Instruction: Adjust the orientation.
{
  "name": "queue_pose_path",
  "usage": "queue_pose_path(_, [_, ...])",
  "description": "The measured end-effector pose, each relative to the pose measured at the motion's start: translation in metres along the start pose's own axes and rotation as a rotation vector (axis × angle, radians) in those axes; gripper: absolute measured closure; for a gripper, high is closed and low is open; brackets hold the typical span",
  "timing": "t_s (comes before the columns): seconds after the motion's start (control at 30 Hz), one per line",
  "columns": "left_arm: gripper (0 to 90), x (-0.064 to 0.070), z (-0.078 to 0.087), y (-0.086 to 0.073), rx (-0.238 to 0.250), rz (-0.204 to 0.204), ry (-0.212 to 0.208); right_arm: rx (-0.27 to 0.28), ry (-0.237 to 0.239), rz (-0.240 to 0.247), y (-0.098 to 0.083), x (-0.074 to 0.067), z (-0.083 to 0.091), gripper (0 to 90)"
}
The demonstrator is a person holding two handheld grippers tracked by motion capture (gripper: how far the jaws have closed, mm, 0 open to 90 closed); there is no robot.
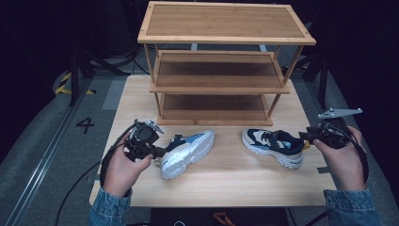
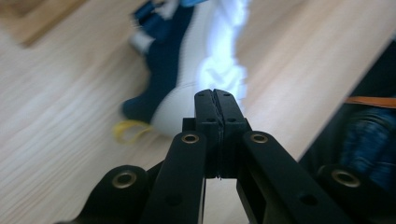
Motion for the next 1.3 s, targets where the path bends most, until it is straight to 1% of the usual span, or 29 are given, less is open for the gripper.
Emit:
queue_pose_path(0.1, [90.0, 0.002, -0.009, 0.004, -0.015, -0.012, -0.018, -0.003, 0.003, -0.003, -0.001, 0.000, 0.000, 59.8])
queue_pose_path(0.13, [90.0, 0.001, -0.012, 0.005, -0.018, -0.017, -0.032, -0.003, 0.005, -0.006, -0.001, 0.000, 0.000, 59.7])
queue_pose_path(0.17, [90.0, 0.001, -0.015, 0.006, -0.025, -0.007, -0.048, -0.003, 0.004, -0.005, -0.002, 0.000, 0.000, 59.5])
queue_pose_path(0.2, [90.0, 0.000, -0.017, 0.007, -0.022, -0.011, -0.054, -0.001, 0.004, -0.003, -0.003, 0.000, 0.001, 59.3])
queue_pose_path(0.23, [90.0, -0.001, -0.018, 0.007, -0.023, -0.014, -0.051, 0.001, 0.005, -0.004, -0.003, 0.000, 0.002, 59.2])
queue_pose_path(0.3, [90.0, -0.002, -0.022, 0.008, -0.035, 0.003, -0.063, 0.002, 0.003, -0.004, -0.004, -0.001, 0.003, 59.1])
queue_pose_path(0.33, [90.0, -0.004, -0.024, 0.009, -0.031, -0.009, -0.069, 0.003, 0.004, -0.005, -0.004, -0.001, 0.004, 59.0])
queue_pose_path(0.5, [90.0, -0.005, -0.035, 0.011, -0.044, 0.008, -0.080, 0.007, 0.003, -0.004, -0.006, -0.003, 0.007, 58.7])
queue_pose_path(0.6, [90.0, -0.005, -0.039, 0.012, -0.062, 0.003, -0.069, 0.008, 0.005, 0.000, -0.007, -0.004, 0.008, 58.5])
queue_pose_path(0.63, [90.0, -0.004, -0.040, 0.013, -0.067, 0.011, -0.069, 0.008, 0.004, 0.000, -0.007, -0.004, 0.008, 58.4])
queue_pose_path(0.67, [90.0, -0.004, -0.040, 0.013, -0.064, -0.001, -0.064, 0.010, 0.004, -0.003, -0.007, -0.004, 0.009, 58.2])
queue_pose_path(0.7, [90.0, -0.005, -0.040, 0.014, -0.066, -0.003, -0.061, 0.014, 0.004, -0.006, -0.007, -0.003, 0.010, 58.2])
queue_pose_path(0.77, [90.0, -0.005, -0.040, 0.013, -0.069, 0.006, -0.050, 0.017, 0.002, -0.009, -0.007, -0.003, 0.011, 58.0])
queue_pose_path(0.8, [90.0, -0.005, -0.040, 0.013, -0.062, 0.004, -0.050, 0.018, 0.002, -0.010, -0.007, -0.002, 0.011, 58.0])
queue_pose_path(0.83, [90.0, -0.005, -0.041, 0.012, -0.056, 0.007, -0.045, 0.018, 0.001, -0.009, -0.007, -0.002, 0.011, 58.0])
queue_pose_path(0.87, [90.0, -0.006, -0.041, 0.012, -0.065, 0.011, -0.020, 0.017, 0.002, -0.009, -0.007, -0.002, 0.010, 58.0])
queue_pose_path(0.9, [89.9, -0.007, -0.042, 0.012, -0.054, 0.012, -0.017, 0.016, 0.002, -0.007, -0.007, -0.003, 0.010, 58.0])
queue_pose_path(0.97, [90.0, -0.008, -0.043, 0.013, -0.042, 0.010, -0.020, 0.015, 0.002, 0.000, -0.006, -0.004, 0.009, 57.9])
queue_pose_path(1.1, [90.0, -0.006, -0.044, 0.013, -0.048, 0.004, -0.017, 0.019, 0.005, 0.010, -0.005, -0.007, 0.010, 57.8])
queue_pose_path(1.13, [90.0, -0.006, -0.044, 0.013, -0.045, 0.004, -0.021, 0.019, 0.005, 0.012, -0.005, -0.007, 0.010, 57.7])
queue_pose_path(1.2, [90.0, -0.003, -0.046, 0.014, -0.031, -0.002, -0.047, 0.020, 0.005, 0.013, -0.005, -0.007, 0.010, 57.7])
queue_pose_path(1.23, [90.0, -0.002, -0.047, 0.015, -0.033, -0.003, -0.049, 0.020, 0.003, 0.014, -0.005, -0.007, 0.010, 57.5])
queue_pose_path(1.27, [90.0, 0.000, -0.046, 0.016, -0.043, -0.007, -0.045, 0.020, 0.002, 0.013, -0.005, -0.008, 0.011, 57.0])
queue_pose_path(1.3, [90.0, 0.002, -0.046, 0.017, -0.051, -0.015, -0.032, 0.023, 0.004, 0.015, -0.004, -0.009, 0.011, 56.7])
Point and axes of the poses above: each handheld gripper's, and its own axes: z roughly backward along the jaws, y roughly out of its top, x roughly to its right, the point moved 2 cm from there along -z, roughly forward along the jaws, and after that the axes turned 9 degrees about -z, right-handed, at the moved point
